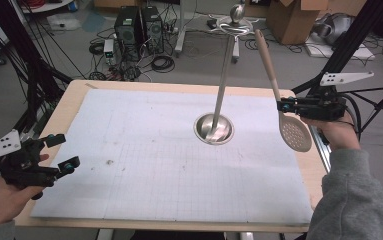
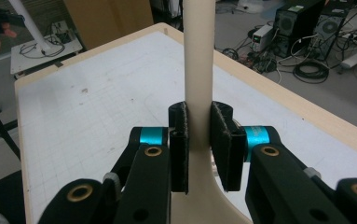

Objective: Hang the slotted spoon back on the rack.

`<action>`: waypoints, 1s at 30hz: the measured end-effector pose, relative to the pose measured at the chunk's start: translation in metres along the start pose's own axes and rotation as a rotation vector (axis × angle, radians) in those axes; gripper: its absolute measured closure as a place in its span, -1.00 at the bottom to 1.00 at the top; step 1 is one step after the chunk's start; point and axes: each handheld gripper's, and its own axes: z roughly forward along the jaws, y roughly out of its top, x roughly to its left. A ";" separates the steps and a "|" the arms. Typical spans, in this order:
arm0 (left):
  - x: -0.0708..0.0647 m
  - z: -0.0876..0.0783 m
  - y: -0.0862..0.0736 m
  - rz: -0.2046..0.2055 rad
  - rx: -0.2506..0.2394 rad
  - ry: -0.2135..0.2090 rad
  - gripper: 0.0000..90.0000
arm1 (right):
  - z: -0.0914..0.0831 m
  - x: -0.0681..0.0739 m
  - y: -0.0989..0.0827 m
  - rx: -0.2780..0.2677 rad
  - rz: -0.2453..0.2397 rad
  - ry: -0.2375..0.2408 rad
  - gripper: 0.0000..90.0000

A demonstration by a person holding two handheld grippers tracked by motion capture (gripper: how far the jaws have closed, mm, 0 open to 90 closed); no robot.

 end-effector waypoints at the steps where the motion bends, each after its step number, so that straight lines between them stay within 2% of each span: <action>1: 0.000 0.000 0.000 0.000 -0.001 0.001 -0.95 | 0.001 0.000 0.000 0.001 -0.002 -0.002 0.73; 30: -0.001 0.001 0.000 -0.002 0.004 -0.009 -0.95 | 0.027 0.003 0.003 0.043 -0.004 -0.009 0.73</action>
